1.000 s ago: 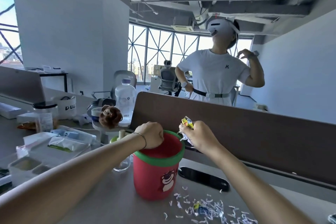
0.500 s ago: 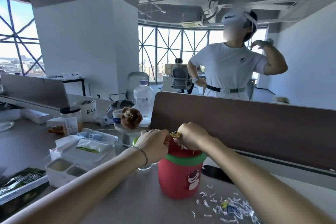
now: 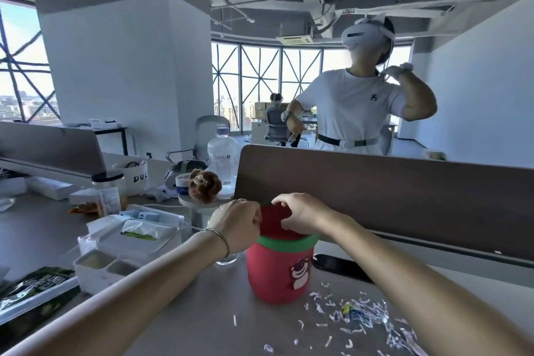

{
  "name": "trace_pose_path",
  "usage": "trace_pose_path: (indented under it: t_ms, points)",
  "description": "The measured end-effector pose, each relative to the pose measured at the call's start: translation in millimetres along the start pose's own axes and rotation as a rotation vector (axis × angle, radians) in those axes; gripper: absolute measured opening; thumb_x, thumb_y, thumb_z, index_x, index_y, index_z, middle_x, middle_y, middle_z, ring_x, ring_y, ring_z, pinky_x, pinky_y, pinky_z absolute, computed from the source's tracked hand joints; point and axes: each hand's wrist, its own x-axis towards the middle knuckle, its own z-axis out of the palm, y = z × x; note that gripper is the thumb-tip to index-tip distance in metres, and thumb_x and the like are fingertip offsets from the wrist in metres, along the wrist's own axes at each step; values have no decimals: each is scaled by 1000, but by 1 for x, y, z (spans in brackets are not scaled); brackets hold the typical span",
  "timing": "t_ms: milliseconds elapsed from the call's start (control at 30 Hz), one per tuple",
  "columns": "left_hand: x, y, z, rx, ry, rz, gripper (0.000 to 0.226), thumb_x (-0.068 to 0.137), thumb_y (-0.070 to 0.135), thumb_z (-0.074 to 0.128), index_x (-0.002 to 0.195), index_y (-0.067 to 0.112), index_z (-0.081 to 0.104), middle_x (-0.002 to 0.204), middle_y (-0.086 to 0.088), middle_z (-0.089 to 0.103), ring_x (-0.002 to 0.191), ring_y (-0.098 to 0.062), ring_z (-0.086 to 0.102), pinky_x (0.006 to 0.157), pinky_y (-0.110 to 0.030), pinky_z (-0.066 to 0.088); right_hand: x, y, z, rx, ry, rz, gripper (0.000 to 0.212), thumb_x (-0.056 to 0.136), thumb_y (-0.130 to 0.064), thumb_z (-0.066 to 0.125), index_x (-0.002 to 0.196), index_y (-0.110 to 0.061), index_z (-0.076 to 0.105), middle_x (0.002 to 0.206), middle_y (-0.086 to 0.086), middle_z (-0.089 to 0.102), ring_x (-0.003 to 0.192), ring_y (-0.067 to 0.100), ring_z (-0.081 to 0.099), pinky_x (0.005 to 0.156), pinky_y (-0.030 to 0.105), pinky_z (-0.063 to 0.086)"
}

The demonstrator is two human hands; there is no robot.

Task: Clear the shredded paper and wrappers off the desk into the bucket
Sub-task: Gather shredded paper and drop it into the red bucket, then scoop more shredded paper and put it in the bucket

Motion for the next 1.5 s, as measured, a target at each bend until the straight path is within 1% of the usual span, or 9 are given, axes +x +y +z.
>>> trace_pose_path:
  t_ms: [233, 367, 567, 700, 867, 1000, 1233, 1367, 1500]
  points:
    - [-38, 25, 1, -18, 105, 120, 24, 89, 25, 52, 106, 31, 68, 106, 9, 66, 101, -19, 62, 94, -42, 45, -62, 1, -5, 35, 234, -88, 43, 83, -24, 61, 125, -28, 66, 121, -3, 65, 111, 21, 61, 93, 39, 52]
    - [-70, 43, 9, -33, 149, 198, 28, 92, 24, 54, 116, 28, 67, 112, 8, 67, 105, -20, 60, 85, -33, 45, -108, 9, 4, 9, 277, -104, 41, 86, -26, 62, 127, -25, 66, 124, -1, 66, 114, 20, 61, 92, 40, 52]
    - [-118, 63, 39, -38, 38, 276, 27, 88, 26, 57, 115, 26, 64, 116, 3, 68, 103, -24, 63, 84, -36, 53, -182, 26, 28, -70, 213, -66, 39, 87, -24, 60, 126, -24, 66, 124, 2, 66, 106, 20, 58, 84, 35, 49]
    - [-149, 63, 78, 33, -138, 305, 30, 91, 41, 53, 117, 27, 57, 118, 2, 64, 107, -25, 62, 86, -37, 52, -226, 45, 48, -146, 160, -28, 41, 89, -20, 60, 130, -23, 66, 128, 3, 66, 114, 22, 60, 95, 33, 48]
    - [-178, 58, 130, 41, -374, 168, 91, 80, 81, 23, 157, 32, 24, 161, -3, 35, 148, -25, 31, 118, -46, 29, -269, 78, 61, -150, 132, 63, 42, 95, -21, 56, 136, -23, 61, 138, 2, 61, 123, 21, 56, 106, 38, 46]
    - [-194, 75, 161, -72, -376, 183, 99, 77, 94, 13, 154, 33, 27, 163, -1, 30, 154, -21, 18, 122, -47, 19, -296, 101, 71, -135, 98, 137, 45, 100, -28, 56, 144, -24, 53, 147, 3, 56, 132, 20, 53, 114, 40, 41]
    - [-203, 137, 190, -79, -400, 366, 104, 78, 94, 21, 161, 35, 0, 171, -1, 0, 157, -19, -7, 127, -47, 1, -336, 125, 85, -120, 42, 235, 52, 105, -44, 44, 154, -28, 37, 161, 1, 37, 148, 22, 36, 123, 44, 28]
    - [-189, 165, 208, -71, -355, 435, 97, 82, 90, 29, 160, 34, 10, 168, 0, 19, 155, -21, 11, 125, -49, 12, -355, 145, 91, -123, 33, 291, 53, 106, -48, 40, 155, -29, 34, 163, -1, 33, 150, 20, 32, 124, 45, 26]
    - [-170, 180, 215, -93, -199, 497, 57, 95, 62, 49, 143, 32, 46, 141, 3, 51, 133, -21, 43, 113, -39, 36, -372, 167, 100, -174, -16, 363, 63, 104, -57, 34, 160, -31, 20, 171, 3, 14, 156, 24, 15, 127, 47, 13]
